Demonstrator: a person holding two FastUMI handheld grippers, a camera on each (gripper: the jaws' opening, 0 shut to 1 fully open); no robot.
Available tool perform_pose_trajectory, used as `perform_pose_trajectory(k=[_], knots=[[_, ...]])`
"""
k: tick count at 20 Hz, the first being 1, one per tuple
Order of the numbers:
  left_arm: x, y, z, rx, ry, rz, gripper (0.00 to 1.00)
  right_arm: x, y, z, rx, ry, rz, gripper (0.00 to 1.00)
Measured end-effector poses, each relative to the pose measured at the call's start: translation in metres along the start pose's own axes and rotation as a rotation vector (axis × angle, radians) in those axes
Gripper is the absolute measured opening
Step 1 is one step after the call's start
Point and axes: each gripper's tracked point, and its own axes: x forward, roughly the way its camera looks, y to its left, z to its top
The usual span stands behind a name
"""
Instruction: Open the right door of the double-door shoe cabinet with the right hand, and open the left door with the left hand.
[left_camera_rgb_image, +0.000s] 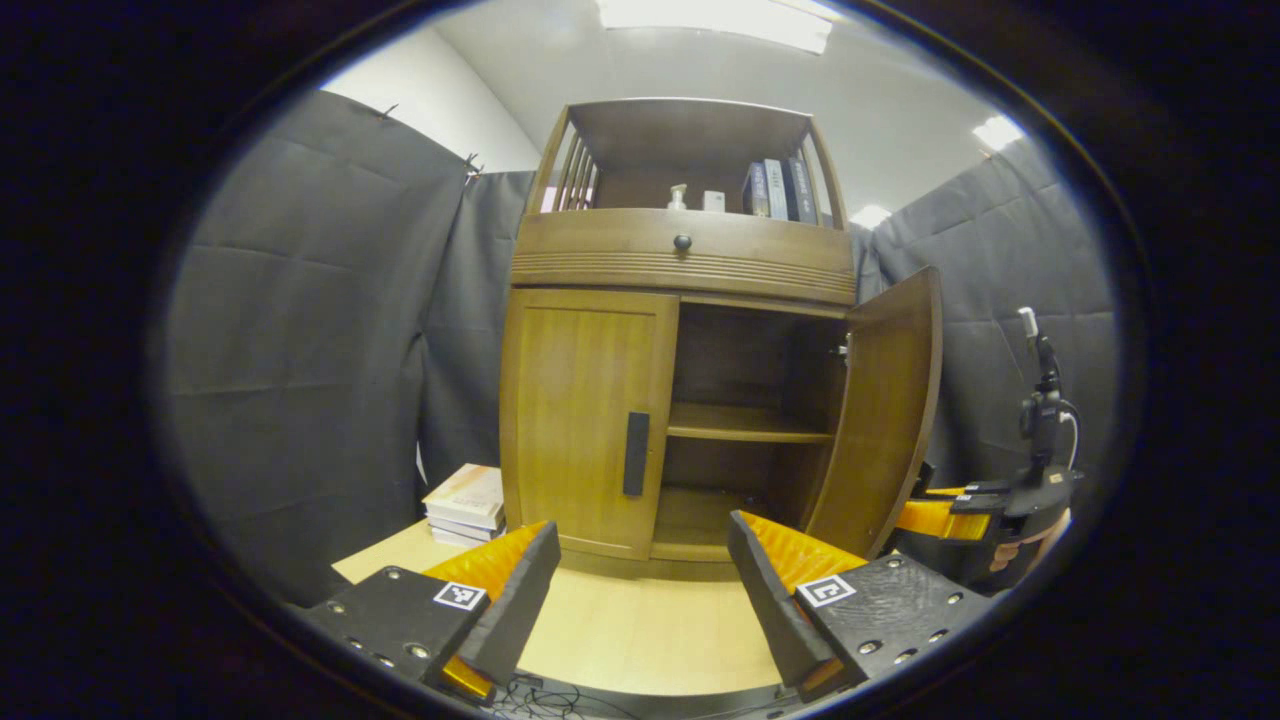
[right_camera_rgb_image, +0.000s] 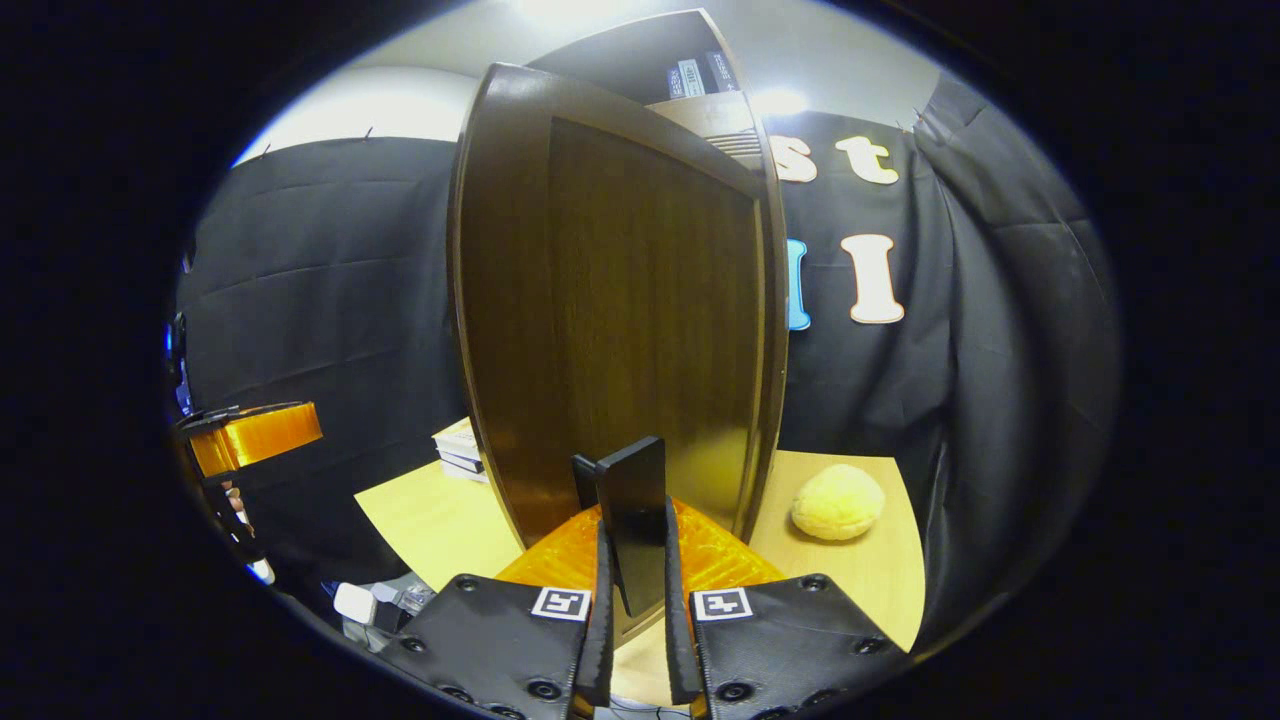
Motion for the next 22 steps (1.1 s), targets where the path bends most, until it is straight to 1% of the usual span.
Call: perform_pose_trajectory(k=[3, 7, 9, 10, 11, 12, 14, 20, 21, 22], knots=[[-0.007, -0.013, -0.001, 0.022, -0.004, 0.017, 0.98, -0.009, -0.020, -0.003, -0.007, -0.005, -0.011, 0.24], [-0.018, -0.029, -0.005, 0.021, 0.002, 0.020, 0.98, -0.014, -0.047, -0.001, 0.044, -0.017, -0.040, 0.22], [-0.019, -0.033, -0.002, 0.033, 0.006, 0.022, 0.98, -0.019, -0.060, -0.003, 0.062, -0.027, -0.058, 0.23], [-0.020, -0.035, -0.002, 0.039, 0.008, 0.023, 0.98, -0.019, -0.061, -0.003, 0.078, -0.029, -0.045, 0.23], [-0.018, -0.037, 0.001, 0.044, 0.007, 0.022, 0.98, -0.021, -0.058, -0.005, 0.095, -0.030, -0.033, 0.24], [-0.018, -0.038, 0.002, 0.046, 0.005, 0.020, 0.98, -0.021, -0.058, -0.006, 0.104, -0.030, -0.035, 0.17], [-0.015, -0.040, 0.006, 0.046, 0.001, 0.014, 0.98, -0.024, -0.060, -0.006, 0.108, -0.037, -0.055, 0.22], [-0.005, -0.041, 0.001, 0.032, 0.015, -0.035, 0.98, -0.034, -0.060, -0.010, 0.114, -0.029, -0.106, 0.20], [0.000, -0.038, -0.001, 0.028, 0.019, -0.046, 0.98, -0.039, -0.059, -0.012, 0.111, -0.022, -0.120, 0.14], [0.008, -0.033, -0.001, 0.022, 0.023, -0.058, 0.98, -0.044, -0.058, -0.013, 0.108, -0.016, -0.137, 0.18]])
